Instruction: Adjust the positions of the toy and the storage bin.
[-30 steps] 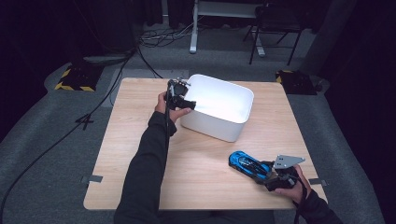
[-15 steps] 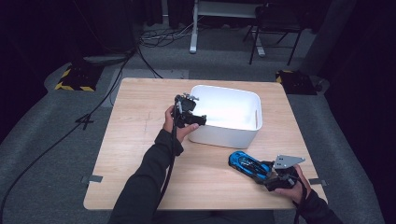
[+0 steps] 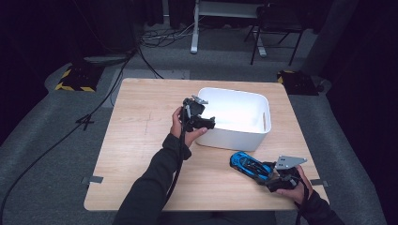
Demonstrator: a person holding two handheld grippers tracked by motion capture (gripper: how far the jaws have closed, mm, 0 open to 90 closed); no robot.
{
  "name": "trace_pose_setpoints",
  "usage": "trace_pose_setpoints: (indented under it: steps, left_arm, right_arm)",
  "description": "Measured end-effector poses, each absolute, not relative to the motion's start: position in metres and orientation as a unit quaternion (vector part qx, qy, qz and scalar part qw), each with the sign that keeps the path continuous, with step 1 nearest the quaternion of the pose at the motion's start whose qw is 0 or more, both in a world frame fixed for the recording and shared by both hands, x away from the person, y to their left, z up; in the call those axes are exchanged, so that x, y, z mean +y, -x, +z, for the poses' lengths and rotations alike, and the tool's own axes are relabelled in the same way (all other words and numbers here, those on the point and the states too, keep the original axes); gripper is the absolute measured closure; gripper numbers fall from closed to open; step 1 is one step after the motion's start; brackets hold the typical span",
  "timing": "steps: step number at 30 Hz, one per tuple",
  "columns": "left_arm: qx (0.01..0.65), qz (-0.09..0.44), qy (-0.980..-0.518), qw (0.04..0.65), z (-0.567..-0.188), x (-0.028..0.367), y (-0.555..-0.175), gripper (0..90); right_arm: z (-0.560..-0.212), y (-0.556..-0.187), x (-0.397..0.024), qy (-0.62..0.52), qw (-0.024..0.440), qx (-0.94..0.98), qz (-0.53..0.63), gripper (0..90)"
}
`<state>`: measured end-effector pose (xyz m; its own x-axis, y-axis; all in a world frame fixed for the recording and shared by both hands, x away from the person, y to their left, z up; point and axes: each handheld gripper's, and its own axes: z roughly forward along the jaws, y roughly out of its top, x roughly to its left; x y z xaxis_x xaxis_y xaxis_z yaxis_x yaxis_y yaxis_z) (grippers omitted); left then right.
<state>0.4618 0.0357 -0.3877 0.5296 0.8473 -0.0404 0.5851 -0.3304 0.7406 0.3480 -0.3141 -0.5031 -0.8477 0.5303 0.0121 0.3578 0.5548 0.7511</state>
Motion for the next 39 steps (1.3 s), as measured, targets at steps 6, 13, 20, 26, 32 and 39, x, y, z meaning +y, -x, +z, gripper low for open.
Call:
trace_pose_setpoints:
  steps: [6, 13, 20, 26, 32, 39]
  left_arm:
    - [0.436, 0.18, -0.794, 0.383, -0.386, 0.04, -0.458, 17.5]
    - [0.42, 0.191, -0.78, 0.423, -0.38, 0.052, -0.45, 16.6]
    - [0.394, 0.201, -0.785, 0.433, -0.372, 0.07, -0.441, 16.6]
    - [0.37, 0.208, -0.788, 0.447, -0.369, 0.087, -0.428, 16.3]
    - [0.355, 0.224, -0.79, 0.448, -0.373, 0.103, -0.409, 16.1]
    - [0.322, 0.225, -0.821, 0.415, -0.4, 0.113, -0.385, 16.2]
  right_arm:
    - [-0.503, -0.348, -0.314, -0.255, 0.11, 0.874, 0.398, 24.0]
    - [-0.503, -0.348, -0.313, -0.255, 0.11, 0.874, 0.398, 23.9]
    - [-0.503, -0.348, -0.313, -0.256, 0.11, 0.874, 0.398, 23.9]
    - [-0.503, -0.348, -0.314, -0.256, 0.11, 0.874, 0.398, 23.9]
    - [-0.503, -0.348, -0.314, -0.256, 0.11, 0.874, 0.398, 23.9]
    - [-0.503, -0.348, -0.313, -0.256, 0.111, 0.874, 0.397, 23.8]
